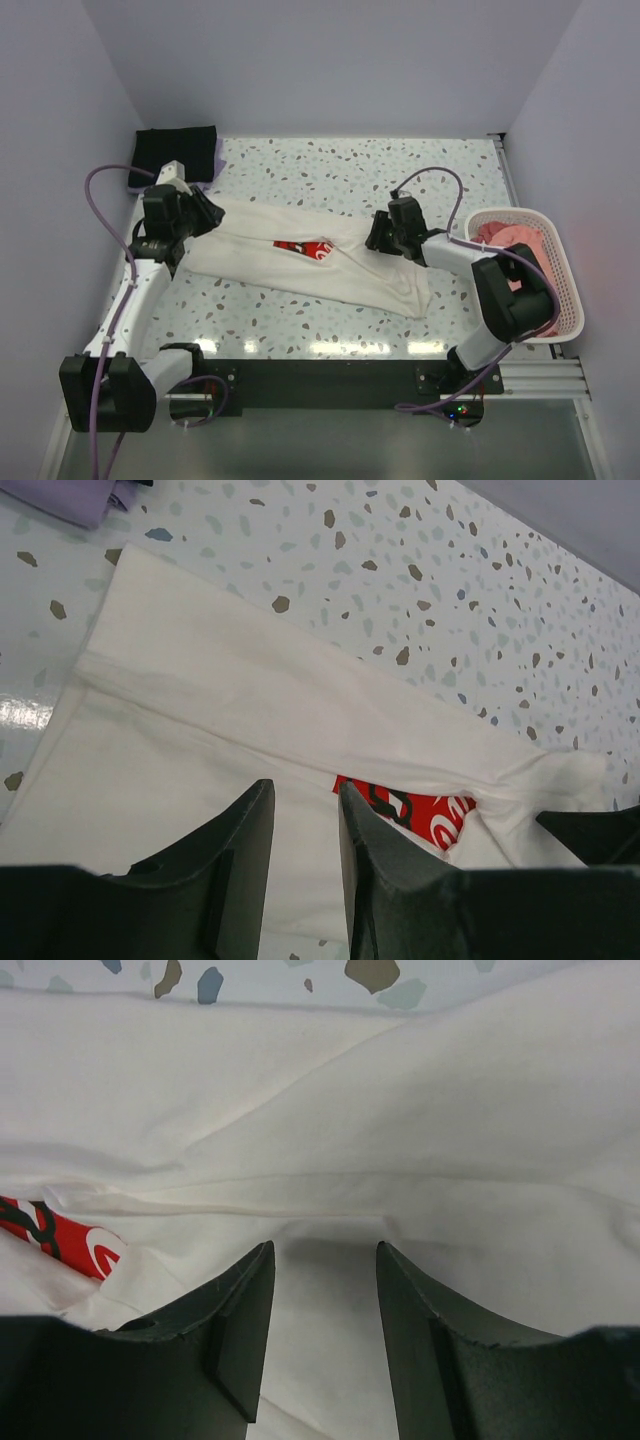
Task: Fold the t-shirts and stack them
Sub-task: Fold the tshirt
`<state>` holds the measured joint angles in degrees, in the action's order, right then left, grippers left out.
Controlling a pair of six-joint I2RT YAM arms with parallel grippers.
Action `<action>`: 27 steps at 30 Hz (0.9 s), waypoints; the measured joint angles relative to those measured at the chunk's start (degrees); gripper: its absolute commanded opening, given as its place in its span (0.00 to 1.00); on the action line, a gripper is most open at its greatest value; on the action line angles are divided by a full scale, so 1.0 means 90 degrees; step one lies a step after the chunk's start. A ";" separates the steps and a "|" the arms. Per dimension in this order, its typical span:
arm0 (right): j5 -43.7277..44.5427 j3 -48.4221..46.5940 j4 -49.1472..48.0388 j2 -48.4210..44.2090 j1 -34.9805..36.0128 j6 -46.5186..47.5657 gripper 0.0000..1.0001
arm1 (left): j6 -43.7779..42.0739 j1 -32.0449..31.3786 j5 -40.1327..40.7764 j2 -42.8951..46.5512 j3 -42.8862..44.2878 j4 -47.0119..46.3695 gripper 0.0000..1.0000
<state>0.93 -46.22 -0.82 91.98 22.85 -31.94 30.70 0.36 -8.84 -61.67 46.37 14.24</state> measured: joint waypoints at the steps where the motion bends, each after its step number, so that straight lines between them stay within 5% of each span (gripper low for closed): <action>1: 0.0027 -0.0002 -0.0049 0.0044 0.0039 0.0002 0.48 | -0.0041 0.0000 0.0000 0.0010 -0.0017 0.0000 0.37; 19: 0.0619 -0.0121 -0.0070 0.0219 0.0151 0.0073 0.44 | -0.0206 0.0000 -0.0015 -0.0007 -0.0143 0.0000 0.36; 27: 0.0551 -0.0170 -0.0097 0.0369 0.0151 0.0085 0.16 | -0.0206 0.0000 -0.0012 -0.0005 -0.0143 0.0002 0.36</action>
<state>5.89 -47.75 -1.69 95.31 24.21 -31.18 28.84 0.36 -8.95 -61.71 45.08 14.26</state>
